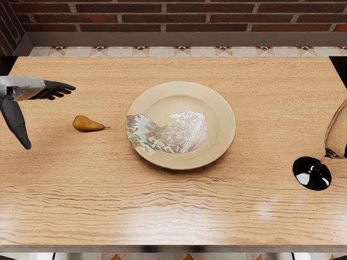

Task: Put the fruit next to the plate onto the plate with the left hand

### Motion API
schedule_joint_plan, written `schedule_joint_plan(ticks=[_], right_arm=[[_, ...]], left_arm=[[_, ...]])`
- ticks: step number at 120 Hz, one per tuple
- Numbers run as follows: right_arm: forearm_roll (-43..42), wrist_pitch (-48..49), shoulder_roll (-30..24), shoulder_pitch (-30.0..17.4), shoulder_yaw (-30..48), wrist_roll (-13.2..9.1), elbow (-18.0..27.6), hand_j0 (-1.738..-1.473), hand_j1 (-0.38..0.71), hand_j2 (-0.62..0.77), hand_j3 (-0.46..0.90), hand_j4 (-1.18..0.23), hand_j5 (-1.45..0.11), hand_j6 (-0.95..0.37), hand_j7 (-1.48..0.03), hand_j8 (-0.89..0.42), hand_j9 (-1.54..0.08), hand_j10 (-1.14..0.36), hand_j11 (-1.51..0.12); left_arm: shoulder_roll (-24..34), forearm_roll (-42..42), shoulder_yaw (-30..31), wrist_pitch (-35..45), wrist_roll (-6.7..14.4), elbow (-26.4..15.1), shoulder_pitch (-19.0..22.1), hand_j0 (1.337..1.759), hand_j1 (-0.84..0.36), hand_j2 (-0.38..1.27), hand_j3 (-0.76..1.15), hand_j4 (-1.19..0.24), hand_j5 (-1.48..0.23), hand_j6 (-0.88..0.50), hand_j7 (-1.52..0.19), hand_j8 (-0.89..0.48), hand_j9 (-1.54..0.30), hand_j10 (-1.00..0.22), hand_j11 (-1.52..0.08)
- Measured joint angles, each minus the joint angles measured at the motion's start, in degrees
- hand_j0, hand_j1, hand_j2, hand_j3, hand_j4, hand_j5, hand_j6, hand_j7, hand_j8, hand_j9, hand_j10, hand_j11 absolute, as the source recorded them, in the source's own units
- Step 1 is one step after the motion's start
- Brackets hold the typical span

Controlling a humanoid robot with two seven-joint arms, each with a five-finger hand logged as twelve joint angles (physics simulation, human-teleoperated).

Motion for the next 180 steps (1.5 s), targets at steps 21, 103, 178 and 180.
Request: schedule_joint_plan(ticks=[21, 103, 178, 180], right_arm=[[0.15, 0.01, 0.0, 0.06, 0.01, 0.0, 0.0, -1.658, -0.35, 0.0, 0.0, 0.0, 0.0, 0.0, 0.0, 0.0, 0.0, 0.0, 0.0], [0.1, 0.0, 0.0, 0.16, 0.01, 0.0, 0.0, -1.658, -0.35, 0.0, 0.0, 0.0, 0.0, 0.0, 0.0, 0.0, 0.0, 0.0, 0.0], [0.1, 0.0, 0.0, -0.06, 0.01, 0.0, 0.0, -1.658, -0.35, 0.0, 0.0, 0.0, 0.0, 0.0, 0.0, 0.0, 0.0, 0.0, 0.0], [0.1, 0.0, 0.0, -0.06, 0.01, 0.0, 0.0, -1.658, -0.35, 0.0, 0.0, 0.0, 0.0, 0.0, 0.0, 0.0, 0.0, 0.0, 0.0]], left_arm=[[-1.95, 2.01, 0.16, -0.01, -0.22, -0.34, -2.92, 1.658, 0.33, 0.01, 0.0, -0.03, -0.03, -0.03, -0.02, -0.03, -0.02, -0.03, -0.02], [-23.7, 20.26, 0.66, 12.97, 28.05, -0.28, -3.45, 1.658, 0.33, 0.01, 0.0, -0.03, -0.03, -0.03, -0.03, -0.03, -0.03, -0.03, -0.03], [-26.08, 33.54, 1.59, 26.09, 28.27, -2.34, 6.44, 1.658, 0.03, 0.06, 0.0, -0.27, -0.35, -0.27, -0.35, -0.27, -0.35, -0.27, -0.35], [-26.41, 33.95, 1.6, 26.56, 28.27, -2.22, 6.9, 1.658, 0.03, 0.06, 0.0, -0.27, -0.35, -0.28, -0.35, -0.28, -0.35, -0.27, -0.35]])
